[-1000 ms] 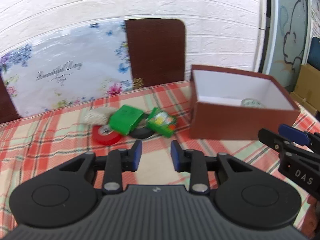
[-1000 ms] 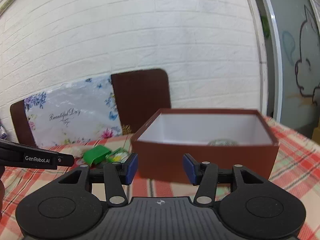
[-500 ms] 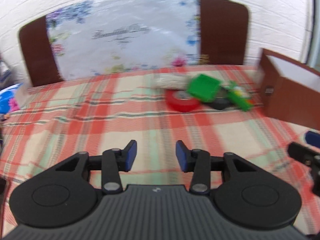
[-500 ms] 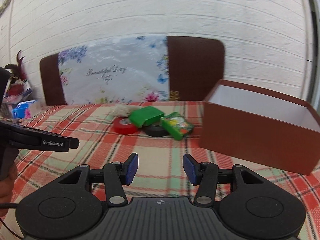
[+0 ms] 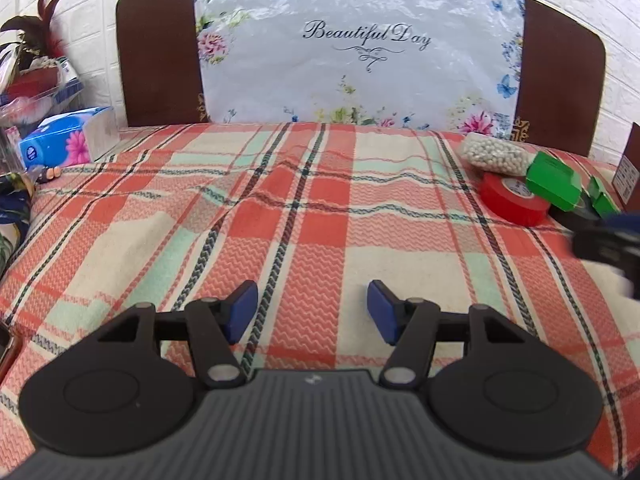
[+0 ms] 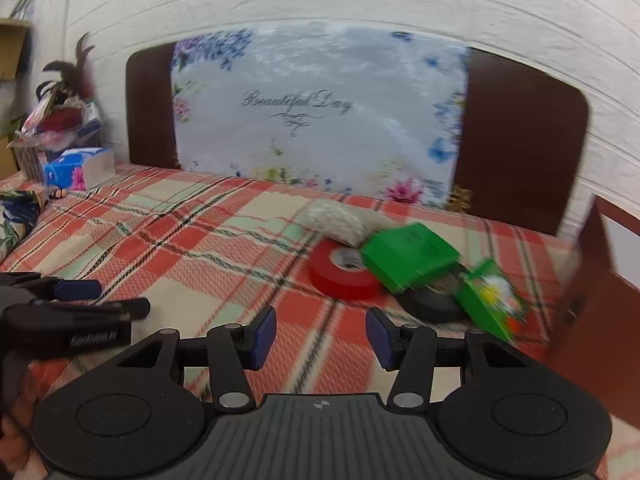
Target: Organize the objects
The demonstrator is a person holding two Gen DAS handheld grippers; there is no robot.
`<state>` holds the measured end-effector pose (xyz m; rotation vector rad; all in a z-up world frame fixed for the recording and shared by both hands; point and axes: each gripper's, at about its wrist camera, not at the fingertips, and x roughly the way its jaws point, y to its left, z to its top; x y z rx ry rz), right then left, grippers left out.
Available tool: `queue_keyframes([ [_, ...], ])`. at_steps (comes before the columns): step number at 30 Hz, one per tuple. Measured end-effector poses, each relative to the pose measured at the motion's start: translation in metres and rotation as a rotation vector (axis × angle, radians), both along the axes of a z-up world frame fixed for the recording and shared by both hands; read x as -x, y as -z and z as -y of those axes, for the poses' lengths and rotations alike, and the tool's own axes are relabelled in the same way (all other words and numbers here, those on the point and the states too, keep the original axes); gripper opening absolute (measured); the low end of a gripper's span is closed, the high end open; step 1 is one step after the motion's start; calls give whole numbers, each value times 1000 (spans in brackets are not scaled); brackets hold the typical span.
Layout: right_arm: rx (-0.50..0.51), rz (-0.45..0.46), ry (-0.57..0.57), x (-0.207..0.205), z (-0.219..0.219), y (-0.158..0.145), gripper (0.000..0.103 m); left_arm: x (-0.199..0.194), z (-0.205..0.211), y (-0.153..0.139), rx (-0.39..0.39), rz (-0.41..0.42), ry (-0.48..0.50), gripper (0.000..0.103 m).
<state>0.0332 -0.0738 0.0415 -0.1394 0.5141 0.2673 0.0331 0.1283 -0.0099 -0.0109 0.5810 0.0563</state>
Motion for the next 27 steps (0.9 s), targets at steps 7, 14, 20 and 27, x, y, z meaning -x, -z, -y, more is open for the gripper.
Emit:
queue_keyframes([
  [7,247,-47,-91,-81,-41,13,44,-6,-8,3,61,17,11,69],
  [14,191,-125,-153,-69,-28,11,27,-8,-13,4,94,21,5,70],
  [20,158,-118,-291,36,-10,3,28,-9,-12,3,88,8,16,72],
  [27,102,-55,-201,94,35,-1,58,-28,-3,-8,9,-117,90,74],
])
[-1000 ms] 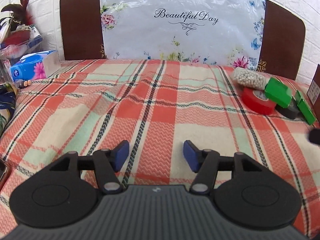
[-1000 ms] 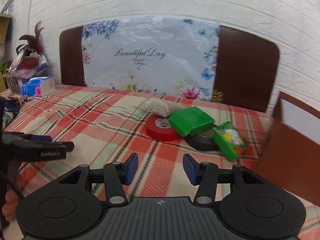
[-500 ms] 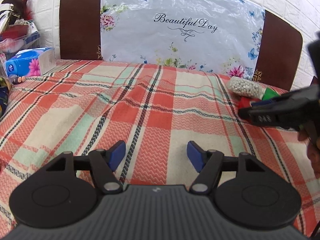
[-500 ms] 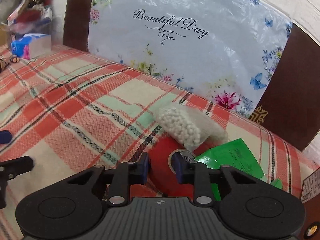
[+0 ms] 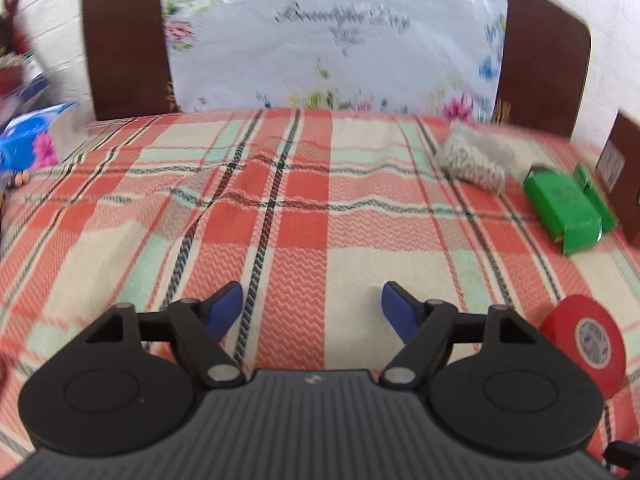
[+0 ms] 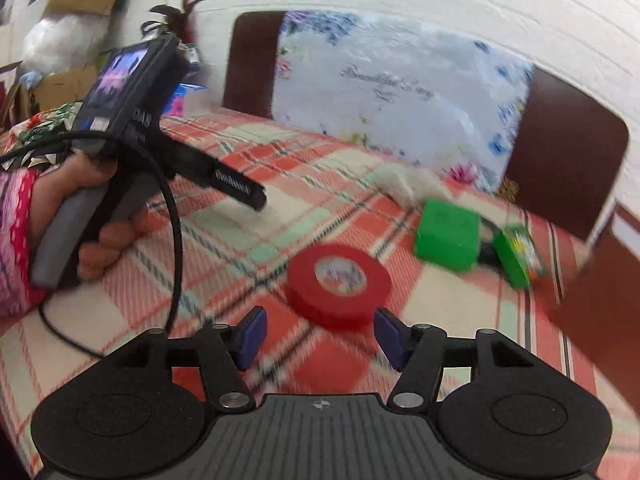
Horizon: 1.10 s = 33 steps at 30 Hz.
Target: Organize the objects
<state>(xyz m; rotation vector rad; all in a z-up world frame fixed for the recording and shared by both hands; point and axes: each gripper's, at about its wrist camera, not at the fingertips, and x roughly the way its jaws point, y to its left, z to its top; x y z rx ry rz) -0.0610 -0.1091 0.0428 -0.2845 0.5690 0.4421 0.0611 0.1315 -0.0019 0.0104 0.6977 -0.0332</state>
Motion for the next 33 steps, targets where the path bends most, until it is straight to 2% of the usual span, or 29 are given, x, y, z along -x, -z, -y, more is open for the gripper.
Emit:
queue_keyframes([
  [1,-2,-10,24,1,5,3,58,-5,-1,-6,19,-40,7,66],
  [2,-9,-24,54,0,10,6,58,-9,0,-12,52,-74,23,63],
  [4,-46,-45,91,-2,20,8,58,-9,10,-24,110,-115,92,63],
  [7,-68,-57,108,-7,22,11,62,5,42,-32,111,-131,189,63],
  [10,-66,-49,100,-10,20,13,65,16,67,-28,140,-173,262,58],
  [13,-54,-36,62,-16,17,13,64,23,81,-26,143,-182,287,56],
  [16,-42,-16,21,-27,8,14,65,21,85,-21,148,-222,285,41],
  [17,-46,-18,9,-31,5,15,66,21,85,-18,146,-234,279,41],
  [19,-61,-32,-5,-41,-1,17,68,22,83,-15,157,-227,278,40],
  [22,-88,-48,-7,-50,-6,15,68,22,82,-19,165,-226,272,30],
  [24,-102,-27,3,-47,-5,13,68,21,85,-27,163,-222,280,29],
  [28,-97,104,37,-38,5,-4,68,16,105,-62,117,-145,351,28],
  [30,-85,166,59,-40,15,-19,69,12,123,-83,81,-95,385,26],
  [33,-66,256,111,-42,42,-41,69,5,158,-111,67,-41,440,26],
])
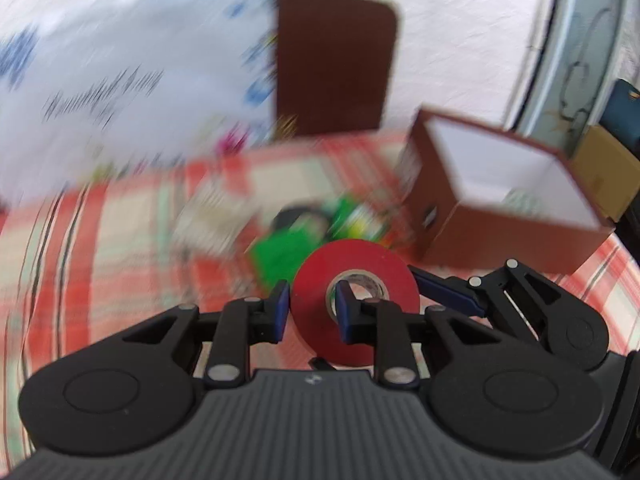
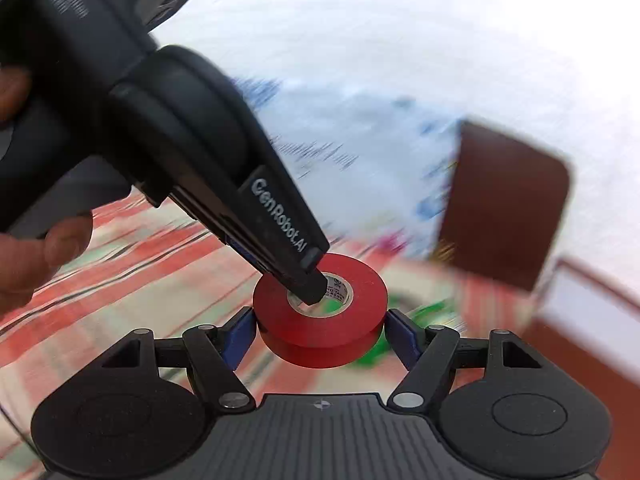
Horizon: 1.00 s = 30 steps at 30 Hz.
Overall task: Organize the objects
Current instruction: 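Carry the red tape roll into the brown box and release it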
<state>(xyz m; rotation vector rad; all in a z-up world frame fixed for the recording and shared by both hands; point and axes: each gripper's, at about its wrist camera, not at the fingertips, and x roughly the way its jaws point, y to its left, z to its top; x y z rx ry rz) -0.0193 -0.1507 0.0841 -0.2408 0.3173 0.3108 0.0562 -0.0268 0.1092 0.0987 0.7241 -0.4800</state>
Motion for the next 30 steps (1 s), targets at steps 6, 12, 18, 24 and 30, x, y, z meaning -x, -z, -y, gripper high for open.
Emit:
queue_keyframes([
  [6,-13,76,144,2,80,-27,69,-3,90,-26,13,71,117,26],
  [12,-69,49,285,4,162,-26,69,-13,176,-15,2,65,210,26],
  [18,-136,6,353,-15,208,-9,69,-29,228,1,-58,51,223,27],
  [24,-191,3,374,-32,221,-1,73,-44,236,14,-102,11,170,28],
  [30,-223,-1,384,-20,218,2,72,-34,229,12,-135,37,153,37],
])
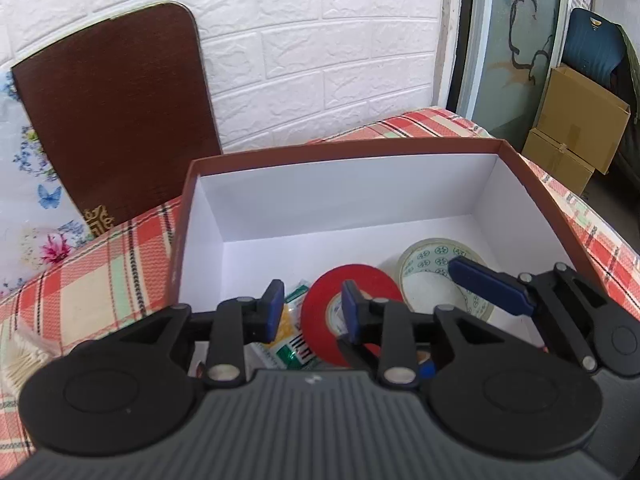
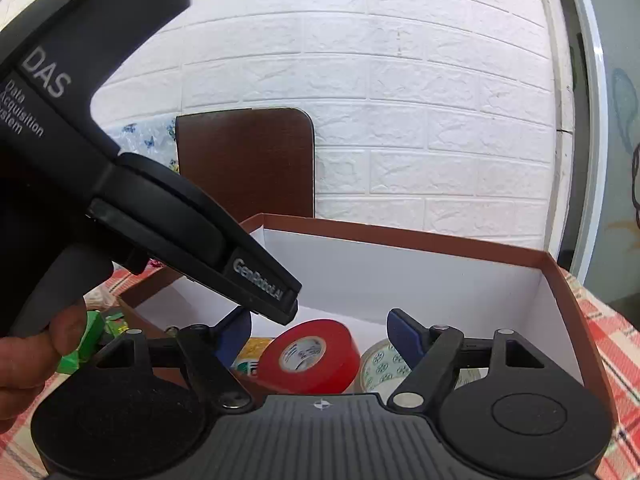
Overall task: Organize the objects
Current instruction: 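Carry the red tape roll into the brown box and release it, then withdraw the left gripper from the box toward the remaining items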
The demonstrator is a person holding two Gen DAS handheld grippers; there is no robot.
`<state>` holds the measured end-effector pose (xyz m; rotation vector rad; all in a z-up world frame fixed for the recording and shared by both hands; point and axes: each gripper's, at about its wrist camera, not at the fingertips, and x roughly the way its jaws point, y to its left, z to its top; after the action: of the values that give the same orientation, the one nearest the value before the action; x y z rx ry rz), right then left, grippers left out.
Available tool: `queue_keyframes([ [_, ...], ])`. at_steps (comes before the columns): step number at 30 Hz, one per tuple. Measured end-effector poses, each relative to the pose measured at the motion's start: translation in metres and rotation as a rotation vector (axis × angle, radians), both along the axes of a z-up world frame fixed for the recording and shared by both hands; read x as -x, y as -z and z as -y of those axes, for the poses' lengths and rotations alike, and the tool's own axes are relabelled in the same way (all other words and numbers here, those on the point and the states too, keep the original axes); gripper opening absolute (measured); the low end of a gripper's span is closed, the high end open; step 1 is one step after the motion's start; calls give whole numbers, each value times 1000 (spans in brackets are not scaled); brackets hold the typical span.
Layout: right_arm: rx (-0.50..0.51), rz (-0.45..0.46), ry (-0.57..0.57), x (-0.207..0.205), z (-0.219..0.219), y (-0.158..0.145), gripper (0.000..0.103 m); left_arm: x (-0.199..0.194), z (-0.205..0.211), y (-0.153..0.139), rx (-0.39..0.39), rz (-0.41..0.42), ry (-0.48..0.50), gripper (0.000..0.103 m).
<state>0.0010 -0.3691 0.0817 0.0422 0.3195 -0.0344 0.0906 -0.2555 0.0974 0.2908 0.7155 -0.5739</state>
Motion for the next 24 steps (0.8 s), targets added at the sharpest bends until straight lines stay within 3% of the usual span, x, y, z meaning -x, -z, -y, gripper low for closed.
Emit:
queue_keyframes([
  [11,-41,-8,73,40,-1,-11,73,34,-44,-12,3,60,-62,39],
  [16,-57,9,111,66,-27,-12,73,49,-68,-9,2,85,-90,42],
  [24,-106,-77,38,73,-59,4,73,66,-110,10,-27,99,-146,42],
])
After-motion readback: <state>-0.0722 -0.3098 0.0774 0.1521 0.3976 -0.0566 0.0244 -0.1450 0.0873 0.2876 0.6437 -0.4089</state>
